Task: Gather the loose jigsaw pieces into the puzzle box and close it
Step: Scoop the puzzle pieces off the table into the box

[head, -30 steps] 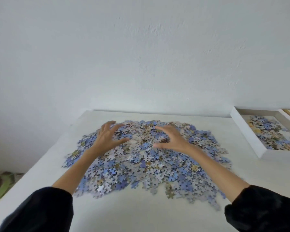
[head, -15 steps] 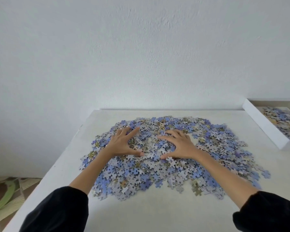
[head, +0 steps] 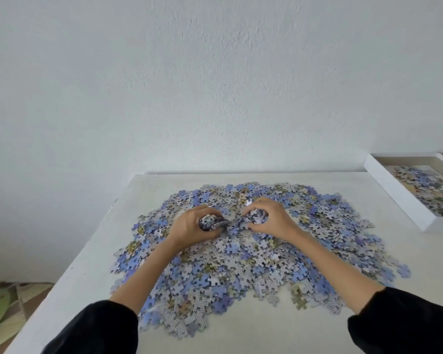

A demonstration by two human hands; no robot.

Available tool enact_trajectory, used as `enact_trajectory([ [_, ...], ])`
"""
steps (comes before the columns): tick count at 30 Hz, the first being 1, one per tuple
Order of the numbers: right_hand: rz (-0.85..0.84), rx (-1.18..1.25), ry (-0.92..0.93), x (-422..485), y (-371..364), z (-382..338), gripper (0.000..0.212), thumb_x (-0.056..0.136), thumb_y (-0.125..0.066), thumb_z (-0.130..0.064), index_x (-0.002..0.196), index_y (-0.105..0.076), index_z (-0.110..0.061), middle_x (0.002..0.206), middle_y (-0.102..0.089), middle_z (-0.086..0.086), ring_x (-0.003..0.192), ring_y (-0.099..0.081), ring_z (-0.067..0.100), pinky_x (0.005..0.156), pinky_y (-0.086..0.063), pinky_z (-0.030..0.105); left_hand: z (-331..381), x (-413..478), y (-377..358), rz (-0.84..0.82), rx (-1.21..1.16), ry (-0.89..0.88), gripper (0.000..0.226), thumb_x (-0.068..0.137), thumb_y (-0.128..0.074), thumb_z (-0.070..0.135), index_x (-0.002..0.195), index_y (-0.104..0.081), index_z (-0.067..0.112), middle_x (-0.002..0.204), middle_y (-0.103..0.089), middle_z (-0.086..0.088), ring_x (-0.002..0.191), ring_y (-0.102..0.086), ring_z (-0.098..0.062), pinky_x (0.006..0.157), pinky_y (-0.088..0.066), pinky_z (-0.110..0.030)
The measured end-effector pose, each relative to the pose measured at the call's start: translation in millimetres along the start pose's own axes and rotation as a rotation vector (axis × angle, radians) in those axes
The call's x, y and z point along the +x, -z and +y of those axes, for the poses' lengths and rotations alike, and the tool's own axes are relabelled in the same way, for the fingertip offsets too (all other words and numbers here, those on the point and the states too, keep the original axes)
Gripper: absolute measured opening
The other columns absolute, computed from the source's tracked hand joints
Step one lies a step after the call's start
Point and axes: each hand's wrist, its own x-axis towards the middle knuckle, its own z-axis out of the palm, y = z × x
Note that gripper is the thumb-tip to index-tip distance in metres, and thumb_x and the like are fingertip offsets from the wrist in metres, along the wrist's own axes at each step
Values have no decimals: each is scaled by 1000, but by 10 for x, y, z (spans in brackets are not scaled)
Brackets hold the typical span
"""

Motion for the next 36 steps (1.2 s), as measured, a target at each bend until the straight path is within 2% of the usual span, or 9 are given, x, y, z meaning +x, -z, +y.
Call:
enact_trajectory([
  [5, 87, 137, -26, 37, 221, -24, 29, 73, -75, -14, 86, -62, -36, 89, -62, -10, 64, -47, 0, 58, -38, 12, 162, 123, 45, 19, -179, 31, 32, 69, -70, 48, 99, -58, 48, 102, -65, 22, 80, -67, -4, 66, -59, -29],
  [7, 104, 156, -17, 57, 307, -7, 30, 72, -76, -19, 89, -62, -39, 95, -66, -4, 79, -58, 14, 69, -48, 26, 260, 175, 77, 12, -230, 19, 33, 70, -71, 46, 101, -60, 46, 105, -65, 23, 81, -68, -9, 66, -59, -29],
  [9, 108, 155, -6, 73, 404, 11, 30, 72, -76, -19, 94, -64, -35, 99, -67, 4, 89, -58, 33, 80, -47, 40, 362, 230, 93, 5, -246, -19, 35, 70, -70, 46, 103, -60, 45, 107, -64, 23, 85, -67, -8, 66, -57, -22],
  [14, 120, 187, 49, 77, 686, -7, 27, 75, -74, -11, 90, -65, -31, 95, -63, -5, 69, -47, 25, 61, -37, 16, 579, 347, 13, 18, -229, -115, 35, 71, -68, 45, 105, -60, 42, 109, -63, 22, 103, -59, 4, 81, -49, -12],
  [16, 115, 197, 64, 70, 791, 18, 28, 75, -74, -10, 90, -65, -32, 96, -63, -7, 72, -50, 28, 64, -41, 21, 682, 390, -49, 14, -246, -131, 34, 71, -69, 43, 105, -61, 39, 109, -63, 21, 103, -59, 4, 81, -48, -9],
  [19, 120, 217, 80, 40, 947, 82, 30, 74, -75, -13, 89, -64, -37, 98, -63, -4, 85, -55, 39, 77, -46, 41, 845, 473, -156, 8, -274, -177, 38, 72, -70, 41, 108, -63, 31, 110, -64, 17, 103, -60, 2, 86, -46, -12],
  [23, 136, 231, 95, -15, 1155, 226, 27, 73, -77, -18, 89, -65, -36, 98, -65, 7, 90, -55, 42, 82, -43, 55, 1103, 602, -306, -40, -337, -178, 45, 71, -70, 41, 115, -62, 32, 115, -64, 20, 108, -58, 1, 89, -41, -7],
  [31, 141, 254, 116, -166, 1565, 533, 23, 72, -75, -23, 87, -65, -37, 95, -65, 5, 87, -55, 42, 82, -42, 58, 1610, 885, -708, -74, -433, -172, 38, 71, -70, 37, 109, -64, 33, 111, -63, 26, 108, -57, 3, 89, -39, -6],
  [36, 147, 267, 101, -242, 1949, 732, 20, 74, -74, -18, 84, -65, -34, 92, -65, 2, 85, -56, 40, 80, -44, 55, 1884, 1107, -953, -87, -444, -192, 37, 74, -71, 35, 110, -67, 29, 112, -65, 17, 109, -58, -2, 94, -39, -12],
])
